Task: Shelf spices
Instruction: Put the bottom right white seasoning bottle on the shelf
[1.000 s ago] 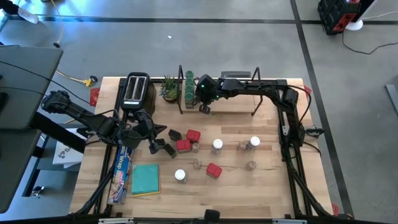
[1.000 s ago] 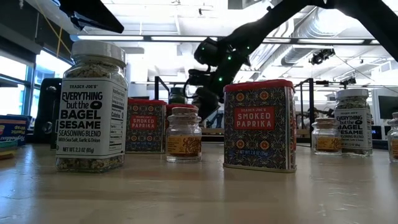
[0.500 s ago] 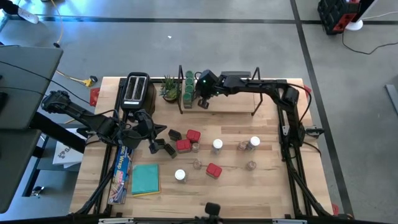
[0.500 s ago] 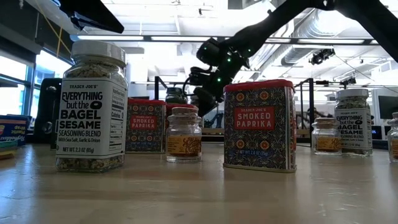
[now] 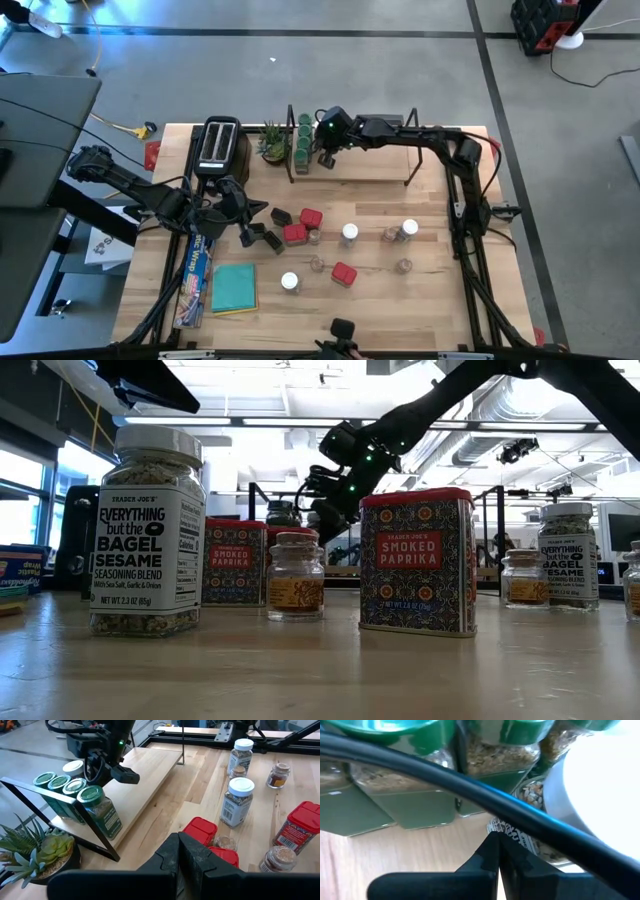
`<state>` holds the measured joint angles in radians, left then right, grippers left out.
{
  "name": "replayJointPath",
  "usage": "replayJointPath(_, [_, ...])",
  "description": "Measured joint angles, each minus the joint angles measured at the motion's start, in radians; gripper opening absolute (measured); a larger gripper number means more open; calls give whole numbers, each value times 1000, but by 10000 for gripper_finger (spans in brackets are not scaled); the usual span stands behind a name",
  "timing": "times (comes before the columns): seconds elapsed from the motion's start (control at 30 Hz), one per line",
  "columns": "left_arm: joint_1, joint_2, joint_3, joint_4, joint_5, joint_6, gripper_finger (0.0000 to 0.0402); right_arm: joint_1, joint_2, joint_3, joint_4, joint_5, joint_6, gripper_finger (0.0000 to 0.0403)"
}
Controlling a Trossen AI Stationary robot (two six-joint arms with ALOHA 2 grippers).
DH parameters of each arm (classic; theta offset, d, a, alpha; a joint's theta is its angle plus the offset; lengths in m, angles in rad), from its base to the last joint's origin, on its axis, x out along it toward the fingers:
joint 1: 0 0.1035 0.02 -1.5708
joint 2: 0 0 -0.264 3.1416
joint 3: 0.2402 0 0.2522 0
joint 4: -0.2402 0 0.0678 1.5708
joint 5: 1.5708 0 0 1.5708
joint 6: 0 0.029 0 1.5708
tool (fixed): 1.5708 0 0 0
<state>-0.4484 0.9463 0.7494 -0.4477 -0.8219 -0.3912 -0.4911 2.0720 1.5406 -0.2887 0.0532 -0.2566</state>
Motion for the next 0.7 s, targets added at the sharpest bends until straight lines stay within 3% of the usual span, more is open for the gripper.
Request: replayJointPath(0.7, [1, 0, 0, 5, 0, 0, 3, -13, -2, 1, 21, 0, -93, 0])
